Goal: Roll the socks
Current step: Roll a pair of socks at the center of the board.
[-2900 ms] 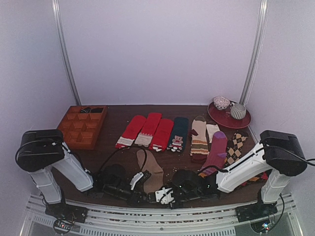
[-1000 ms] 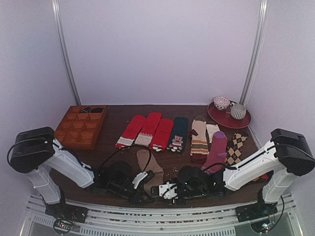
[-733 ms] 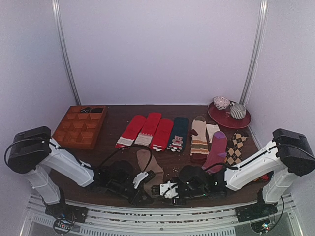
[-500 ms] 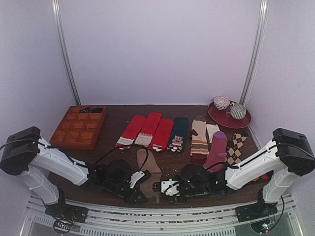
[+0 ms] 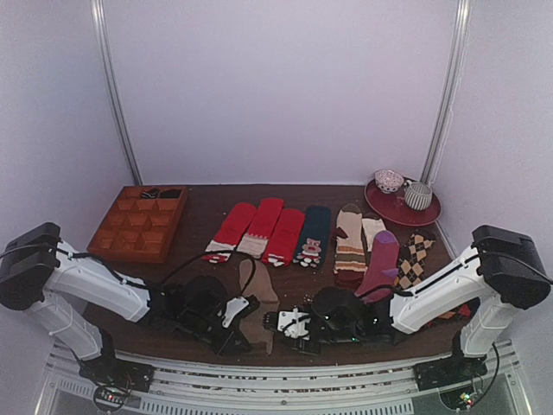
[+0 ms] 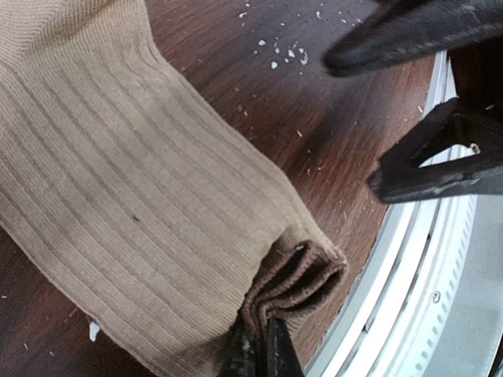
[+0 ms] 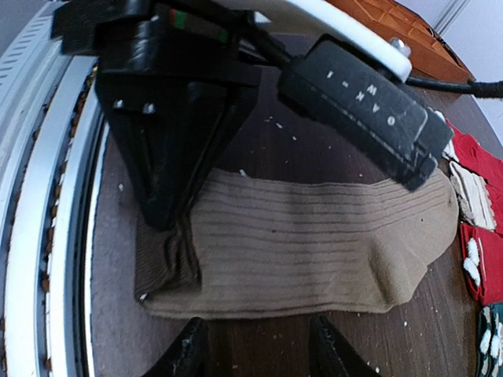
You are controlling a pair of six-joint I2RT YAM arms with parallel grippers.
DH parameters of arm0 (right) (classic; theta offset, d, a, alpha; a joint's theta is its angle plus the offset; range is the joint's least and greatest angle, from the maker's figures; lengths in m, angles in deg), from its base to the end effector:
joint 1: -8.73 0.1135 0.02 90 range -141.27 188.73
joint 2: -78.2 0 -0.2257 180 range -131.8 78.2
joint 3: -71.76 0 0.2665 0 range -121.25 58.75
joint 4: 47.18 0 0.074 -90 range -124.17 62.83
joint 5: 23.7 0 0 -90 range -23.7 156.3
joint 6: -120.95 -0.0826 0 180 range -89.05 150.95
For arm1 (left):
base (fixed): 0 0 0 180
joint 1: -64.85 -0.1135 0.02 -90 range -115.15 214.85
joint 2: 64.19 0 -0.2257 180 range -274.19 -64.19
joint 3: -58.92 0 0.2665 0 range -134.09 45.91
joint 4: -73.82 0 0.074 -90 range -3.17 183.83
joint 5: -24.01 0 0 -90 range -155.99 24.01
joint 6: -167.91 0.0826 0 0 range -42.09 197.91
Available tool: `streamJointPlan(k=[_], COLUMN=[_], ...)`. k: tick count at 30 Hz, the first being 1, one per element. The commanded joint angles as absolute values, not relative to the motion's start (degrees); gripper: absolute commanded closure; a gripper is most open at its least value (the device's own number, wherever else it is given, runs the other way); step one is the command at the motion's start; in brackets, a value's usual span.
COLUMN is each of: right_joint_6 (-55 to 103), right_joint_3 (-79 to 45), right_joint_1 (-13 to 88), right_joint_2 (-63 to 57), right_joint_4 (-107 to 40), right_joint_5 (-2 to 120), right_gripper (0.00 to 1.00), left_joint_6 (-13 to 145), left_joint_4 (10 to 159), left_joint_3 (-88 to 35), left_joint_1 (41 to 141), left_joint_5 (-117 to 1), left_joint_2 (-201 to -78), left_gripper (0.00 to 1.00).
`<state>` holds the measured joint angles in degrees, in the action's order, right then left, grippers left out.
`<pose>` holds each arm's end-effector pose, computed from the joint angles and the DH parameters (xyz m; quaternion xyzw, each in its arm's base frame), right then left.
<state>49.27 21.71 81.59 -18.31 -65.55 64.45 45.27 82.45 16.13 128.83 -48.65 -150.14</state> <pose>0.1057 0.3518 0.0708 -0.6183 0.5941 0.2479 0.4508 0.1064 -0.2741 0.0362 0.2998 0.8861 -0.3364 0.1088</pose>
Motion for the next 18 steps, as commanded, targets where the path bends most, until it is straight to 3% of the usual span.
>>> streamJointPlan(k=[1,18], right_joint_6=[45.75,43.81], right_joint_3=[15.88,18.02], right_joint_1=[81.32,81.32], right_joint_2=[-23.98,-29.55], right_joint_4=[-67.27,-69.68], right_joint_5=[67.89,67.46], right_gripper=[0.56,0.58], left_joint_6=[46.01,48.54], left_joint_4=[84.72,88.92], left_joint_3=[17.81,15.48], left_joint_1=[128.39,128.39], left_joint_5=[-48.93,-52.10], left_joint_2=[-151.21,-144.77], left_gripper=[1.00,1.00])
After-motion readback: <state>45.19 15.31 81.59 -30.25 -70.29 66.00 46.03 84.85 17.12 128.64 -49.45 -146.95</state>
